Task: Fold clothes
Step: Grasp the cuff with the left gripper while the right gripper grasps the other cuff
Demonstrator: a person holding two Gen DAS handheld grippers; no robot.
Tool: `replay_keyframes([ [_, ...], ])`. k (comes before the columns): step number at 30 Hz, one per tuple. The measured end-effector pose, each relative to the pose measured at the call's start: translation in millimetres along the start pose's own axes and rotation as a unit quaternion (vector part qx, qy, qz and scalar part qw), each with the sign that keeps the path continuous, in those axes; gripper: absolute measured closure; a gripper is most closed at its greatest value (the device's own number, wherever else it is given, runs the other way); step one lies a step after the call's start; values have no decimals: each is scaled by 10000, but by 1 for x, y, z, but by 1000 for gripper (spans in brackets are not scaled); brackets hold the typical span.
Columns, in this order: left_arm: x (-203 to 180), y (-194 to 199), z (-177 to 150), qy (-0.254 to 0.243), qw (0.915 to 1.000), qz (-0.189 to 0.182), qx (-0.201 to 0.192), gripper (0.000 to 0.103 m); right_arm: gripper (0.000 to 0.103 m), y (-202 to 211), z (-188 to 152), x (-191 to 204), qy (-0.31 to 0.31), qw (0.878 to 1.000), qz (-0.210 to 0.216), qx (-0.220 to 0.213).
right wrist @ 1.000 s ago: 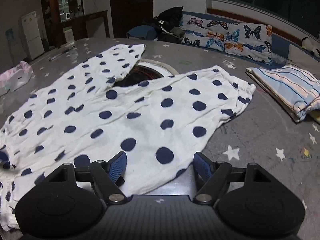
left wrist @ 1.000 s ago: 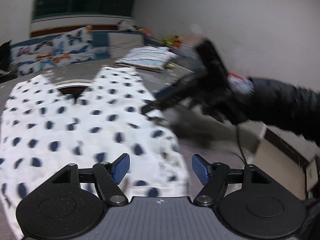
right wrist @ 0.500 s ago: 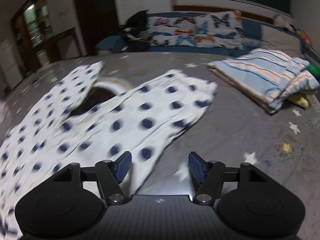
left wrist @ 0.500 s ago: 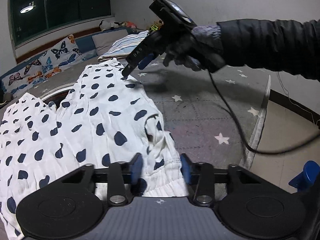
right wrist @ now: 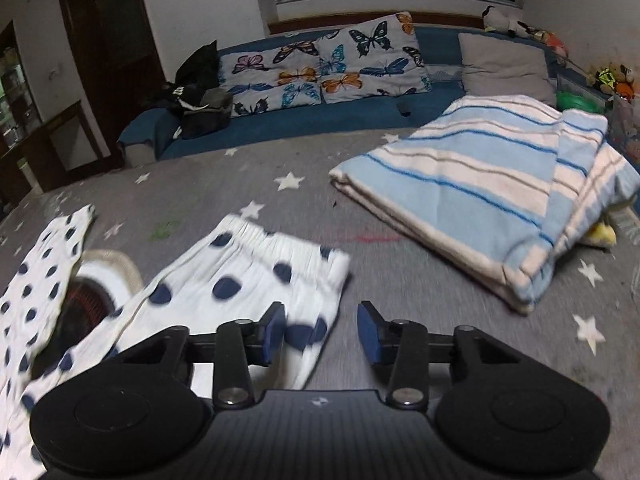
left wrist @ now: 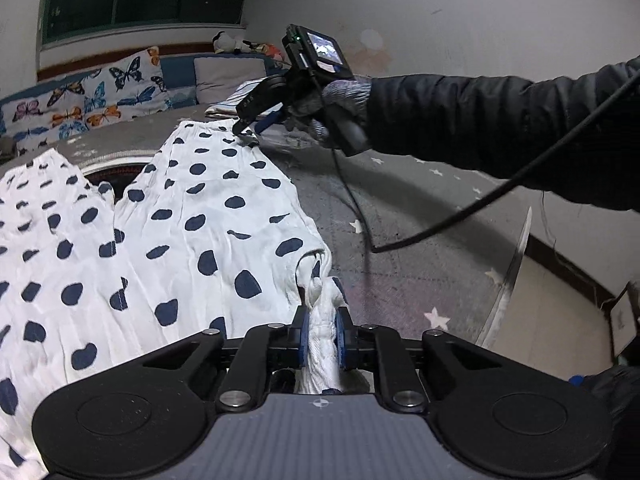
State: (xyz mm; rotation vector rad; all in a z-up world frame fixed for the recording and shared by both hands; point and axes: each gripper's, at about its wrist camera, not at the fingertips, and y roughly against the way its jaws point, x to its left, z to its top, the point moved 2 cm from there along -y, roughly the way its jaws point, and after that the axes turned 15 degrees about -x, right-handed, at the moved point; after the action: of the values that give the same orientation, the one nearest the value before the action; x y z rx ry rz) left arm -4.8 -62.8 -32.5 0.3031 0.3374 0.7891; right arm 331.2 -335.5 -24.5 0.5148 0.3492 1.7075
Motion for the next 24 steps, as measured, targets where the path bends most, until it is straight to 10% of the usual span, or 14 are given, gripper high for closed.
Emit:
replay_keyframes([
  [10, 6, 4, 1, 293, 9995, 44, -117, 91, 95, -11, 13, 3, -33, 9995, -310, -84],
  [24, 35, 53, 13, 1350, 9867, 158, -886, 94, 97, 17, 78, 42, -124, 9986, -324, -393],
])
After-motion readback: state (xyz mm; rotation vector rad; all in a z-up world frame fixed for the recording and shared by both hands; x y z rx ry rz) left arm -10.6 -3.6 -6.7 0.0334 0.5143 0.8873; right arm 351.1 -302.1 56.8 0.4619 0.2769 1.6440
